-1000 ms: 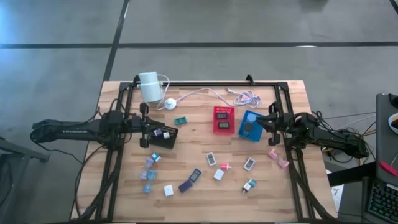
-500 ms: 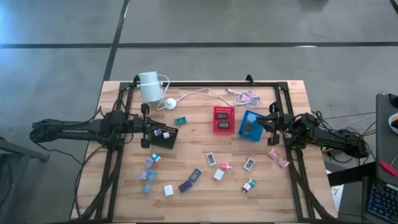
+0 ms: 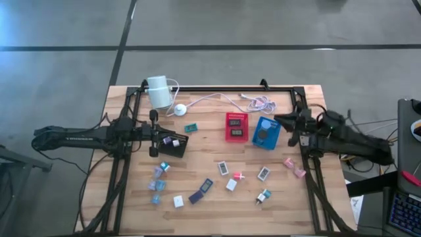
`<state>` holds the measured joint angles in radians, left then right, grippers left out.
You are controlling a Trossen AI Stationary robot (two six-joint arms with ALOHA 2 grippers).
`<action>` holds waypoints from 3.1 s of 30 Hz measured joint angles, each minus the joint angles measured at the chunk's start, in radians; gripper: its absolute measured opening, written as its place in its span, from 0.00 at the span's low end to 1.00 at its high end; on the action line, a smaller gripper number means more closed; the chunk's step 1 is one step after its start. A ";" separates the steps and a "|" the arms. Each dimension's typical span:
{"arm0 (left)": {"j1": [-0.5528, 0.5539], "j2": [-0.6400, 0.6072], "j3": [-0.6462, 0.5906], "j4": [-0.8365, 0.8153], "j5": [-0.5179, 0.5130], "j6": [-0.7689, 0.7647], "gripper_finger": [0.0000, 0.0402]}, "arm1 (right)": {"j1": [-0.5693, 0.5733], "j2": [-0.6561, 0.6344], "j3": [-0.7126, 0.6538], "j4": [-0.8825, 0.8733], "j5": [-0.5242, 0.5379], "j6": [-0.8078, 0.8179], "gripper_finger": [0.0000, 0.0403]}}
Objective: Pick & Place Office items
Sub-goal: Put the pink hourglass into the blue bin
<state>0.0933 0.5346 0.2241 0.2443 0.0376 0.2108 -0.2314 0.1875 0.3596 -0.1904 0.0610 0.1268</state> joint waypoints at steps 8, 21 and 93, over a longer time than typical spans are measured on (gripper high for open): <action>0.000 0.000 0.000 0.000 0.000 -0.057 0.02 | 0.009 0.404 0.488 -0.695 0.066 0.229 0.09; 0.000 0.000 0.000 -0.069 0.000 -0.092 0.03 | 0.148 0.711 0.642 -1.235 -0.085 0.578 0.24; 0.000 0.000 -0.001 -0.066 -0.003 -0.129 0.02 | 0.550 1.261 0.324 -0.808 -0.248 0.795 0.40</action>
<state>0.0932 0.5346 0.2231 0.1785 0.0349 0.0814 0.3187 1.4483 0.6834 -0.9984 -0.1871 0.9217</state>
